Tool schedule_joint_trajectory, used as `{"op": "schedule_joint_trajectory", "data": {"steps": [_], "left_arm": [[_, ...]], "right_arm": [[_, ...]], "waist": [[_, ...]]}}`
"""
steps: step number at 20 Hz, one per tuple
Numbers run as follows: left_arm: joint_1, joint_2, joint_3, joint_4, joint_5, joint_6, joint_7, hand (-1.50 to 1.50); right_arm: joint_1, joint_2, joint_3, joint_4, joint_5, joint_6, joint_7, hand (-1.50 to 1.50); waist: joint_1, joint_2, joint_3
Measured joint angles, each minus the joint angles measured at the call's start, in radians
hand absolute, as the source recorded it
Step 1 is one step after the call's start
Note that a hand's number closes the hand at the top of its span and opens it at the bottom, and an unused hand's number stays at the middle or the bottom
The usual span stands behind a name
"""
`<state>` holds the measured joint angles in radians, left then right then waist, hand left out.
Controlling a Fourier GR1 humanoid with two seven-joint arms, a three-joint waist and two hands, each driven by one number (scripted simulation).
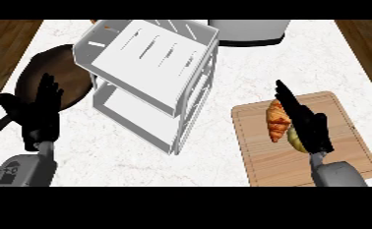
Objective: Pick the squash from the cutting board and place it in the tiered basket
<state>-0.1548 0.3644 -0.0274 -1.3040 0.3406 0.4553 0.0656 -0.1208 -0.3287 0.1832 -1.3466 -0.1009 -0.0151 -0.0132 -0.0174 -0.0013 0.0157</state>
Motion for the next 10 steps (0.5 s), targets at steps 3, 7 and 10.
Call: {"op": "schedule_joint_trajectory", "data": {"steps": [3, 7, 10], "left_arm": [[0.018, -0.004, -0.033, 0.002, -0.024, -0.016, -0.007, 0.00], [0.072, -0.003, -0.090, 0.009, -0.061, -0.038, -0.016, 0.00], [0.110, -0.017, -0.119, 0.014, -0.072, -0.047, -0.024, 0.00]], "right_arm": [[-0.015, -0.035, -0.025, -0.047, 0.097, -0.116, 0.009, 1.50], [-0.053, -0.190, -0.131, -0.088, 0.279, -0.300, 0.045, -1.50], [-0.052, -0.216, -0.271, -0.098, 0.349, -0.510, 0.087, -1.50]], "waist": [[-0.002, -0.003, -0.009], [-0.049, -0.020, -0.026], [-0.096, -0.030, -0.026]]}}
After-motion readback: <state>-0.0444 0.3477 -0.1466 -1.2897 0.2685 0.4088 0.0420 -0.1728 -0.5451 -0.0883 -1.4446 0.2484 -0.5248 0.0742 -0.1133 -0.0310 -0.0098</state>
